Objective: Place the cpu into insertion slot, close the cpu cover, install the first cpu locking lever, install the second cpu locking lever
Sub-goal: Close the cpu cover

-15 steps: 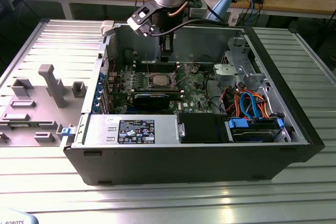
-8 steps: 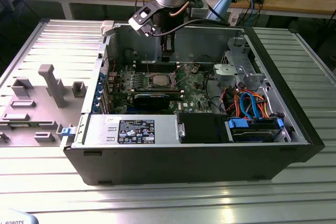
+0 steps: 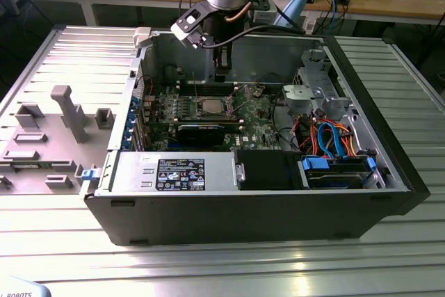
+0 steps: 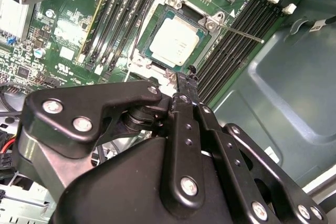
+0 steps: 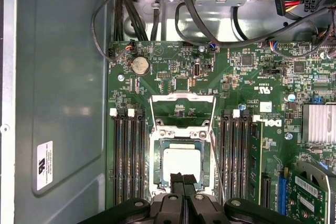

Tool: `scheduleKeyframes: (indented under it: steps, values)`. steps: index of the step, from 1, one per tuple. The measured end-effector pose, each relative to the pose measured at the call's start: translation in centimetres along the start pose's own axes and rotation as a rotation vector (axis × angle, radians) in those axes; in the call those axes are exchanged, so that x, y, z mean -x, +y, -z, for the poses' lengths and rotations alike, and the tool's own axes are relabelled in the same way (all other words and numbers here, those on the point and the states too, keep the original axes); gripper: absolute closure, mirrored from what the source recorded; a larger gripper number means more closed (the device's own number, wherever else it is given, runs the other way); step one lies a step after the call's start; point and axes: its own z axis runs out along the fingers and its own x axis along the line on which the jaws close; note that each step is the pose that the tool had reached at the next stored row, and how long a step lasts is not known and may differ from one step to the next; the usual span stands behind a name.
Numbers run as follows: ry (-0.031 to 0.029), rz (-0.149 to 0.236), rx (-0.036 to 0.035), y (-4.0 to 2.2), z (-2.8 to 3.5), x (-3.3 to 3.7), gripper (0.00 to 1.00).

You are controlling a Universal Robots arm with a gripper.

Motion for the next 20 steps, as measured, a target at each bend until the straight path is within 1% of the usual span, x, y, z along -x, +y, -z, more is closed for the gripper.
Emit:
scheduleKeyframes:
  steps: [7,15,20]
  values:
    - [0.0000,0.000,0.0000,0.11,0.00,0.00,0.89]
    - [0.0000,0.000,0.0000,0.43,-0.01,0.01,0.89]
    - [0.0000,0.000,0.0000,0.51,-0.01,0.01,0.89]
